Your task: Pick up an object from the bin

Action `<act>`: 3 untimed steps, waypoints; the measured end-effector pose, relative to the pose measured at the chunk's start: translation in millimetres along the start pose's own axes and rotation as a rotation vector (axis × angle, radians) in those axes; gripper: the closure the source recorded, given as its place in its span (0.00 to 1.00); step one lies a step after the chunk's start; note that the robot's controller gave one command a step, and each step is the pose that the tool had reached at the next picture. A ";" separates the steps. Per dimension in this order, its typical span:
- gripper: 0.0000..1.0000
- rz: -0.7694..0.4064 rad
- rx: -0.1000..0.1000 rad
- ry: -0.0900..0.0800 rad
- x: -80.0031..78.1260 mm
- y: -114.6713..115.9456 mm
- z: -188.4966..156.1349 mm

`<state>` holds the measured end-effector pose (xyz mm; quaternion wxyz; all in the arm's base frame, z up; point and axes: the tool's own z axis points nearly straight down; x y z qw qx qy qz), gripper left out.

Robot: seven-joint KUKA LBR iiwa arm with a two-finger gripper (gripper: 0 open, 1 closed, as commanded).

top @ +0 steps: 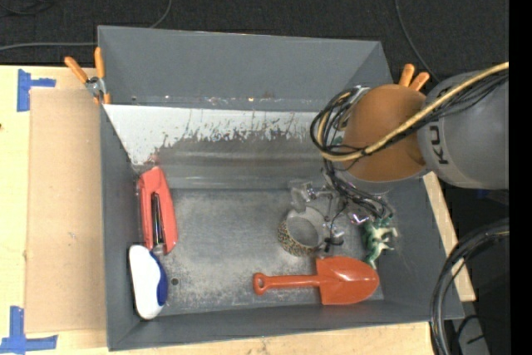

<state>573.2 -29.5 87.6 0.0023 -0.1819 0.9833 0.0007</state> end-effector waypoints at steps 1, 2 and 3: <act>0.00 0.198 -0.008 0.009 2.6 25.2 -53.3; 0.00 0.007 -0.004 0.012 60.5 -4.3 9.9; 1.00 0.137 -0.005 -0.005 13.3 -21.7 15.7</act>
Offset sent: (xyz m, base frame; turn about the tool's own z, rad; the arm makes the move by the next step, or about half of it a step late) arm -0.0519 -0.0238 -0.0066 0.0035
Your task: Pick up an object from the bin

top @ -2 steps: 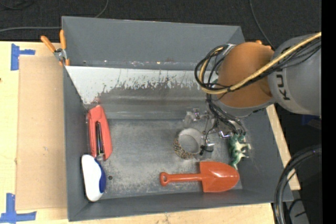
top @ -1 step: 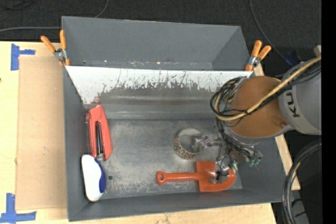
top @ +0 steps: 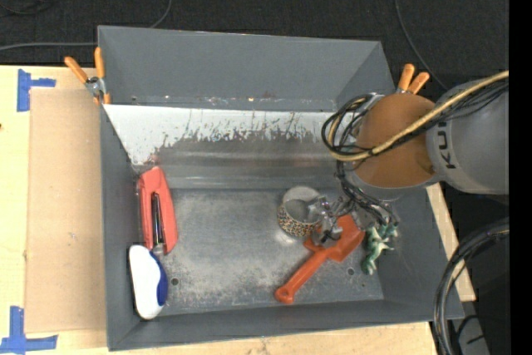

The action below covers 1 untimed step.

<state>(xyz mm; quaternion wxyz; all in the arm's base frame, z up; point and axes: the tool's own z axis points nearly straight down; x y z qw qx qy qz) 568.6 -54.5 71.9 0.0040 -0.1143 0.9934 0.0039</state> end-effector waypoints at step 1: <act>1.00 0.000 0.000 0.000 0.0 0.0 0.0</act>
Offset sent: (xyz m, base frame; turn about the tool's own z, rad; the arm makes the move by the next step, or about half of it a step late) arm 0.0512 0.0027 0.0396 -0.1219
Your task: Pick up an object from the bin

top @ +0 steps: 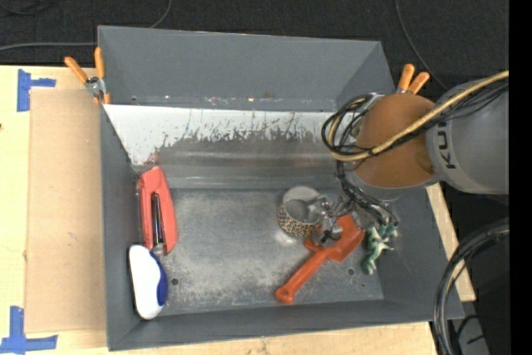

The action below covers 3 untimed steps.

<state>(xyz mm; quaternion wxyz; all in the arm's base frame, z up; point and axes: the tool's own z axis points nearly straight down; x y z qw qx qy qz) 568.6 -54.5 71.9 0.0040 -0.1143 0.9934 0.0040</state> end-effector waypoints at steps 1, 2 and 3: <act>1.00 -0.119 -0.001 -0.001 -50.9 -7.4 -38.2; 1.00 -0.037 -0.005 0.013 -0.4 5.6 -52.5; 1.00 -0.221 0.001 -0.007 -49.4 -13.5 3.7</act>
Offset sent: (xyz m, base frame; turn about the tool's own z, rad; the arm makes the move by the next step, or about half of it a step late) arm 0.0010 0.0053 0.0536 -0.0396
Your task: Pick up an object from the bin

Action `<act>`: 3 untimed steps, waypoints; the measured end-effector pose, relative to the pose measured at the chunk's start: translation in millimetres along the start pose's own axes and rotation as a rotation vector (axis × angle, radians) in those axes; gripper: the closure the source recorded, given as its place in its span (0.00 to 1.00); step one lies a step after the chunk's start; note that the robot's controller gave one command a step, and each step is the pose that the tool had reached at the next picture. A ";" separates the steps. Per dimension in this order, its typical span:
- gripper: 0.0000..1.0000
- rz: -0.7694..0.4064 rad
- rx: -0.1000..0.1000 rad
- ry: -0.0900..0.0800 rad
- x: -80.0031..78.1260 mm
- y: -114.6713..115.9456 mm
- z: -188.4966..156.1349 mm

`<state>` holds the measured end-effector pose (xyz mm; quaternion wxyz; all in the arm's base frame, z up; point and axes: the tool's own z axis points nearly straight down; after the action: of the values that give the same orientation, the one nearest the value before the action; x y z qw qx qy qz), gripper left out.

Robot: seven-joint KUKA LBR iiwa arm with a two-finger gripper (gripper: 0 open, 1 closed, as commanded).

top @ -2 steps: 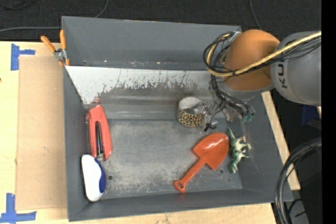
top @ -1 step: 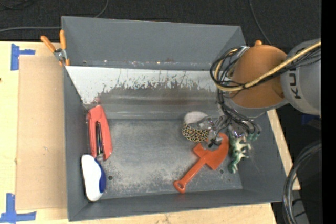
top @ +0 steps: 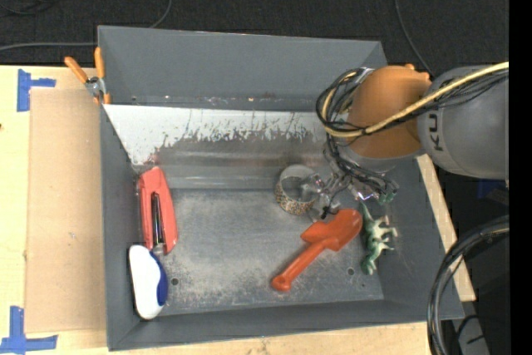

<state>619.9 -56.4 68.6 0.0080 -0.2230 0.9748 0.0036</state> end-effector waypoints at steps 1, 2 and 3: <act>1.00 0.082 -0.006 0.011 25.3 15.9 -92.8; 1.00 0.085 -0.003 0.004 40.9 -36.2 -51.1; 1.00 0.090 -0.008 0.011 40.8 -21.4 -57.8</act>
Offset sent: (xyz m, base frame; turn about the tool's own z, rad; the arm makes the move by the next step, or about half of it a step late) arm -0.0186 -0.0797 0.0082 0.0791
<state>591.6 -94.0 125.6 0.0014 -0.1787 0.9839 0.0066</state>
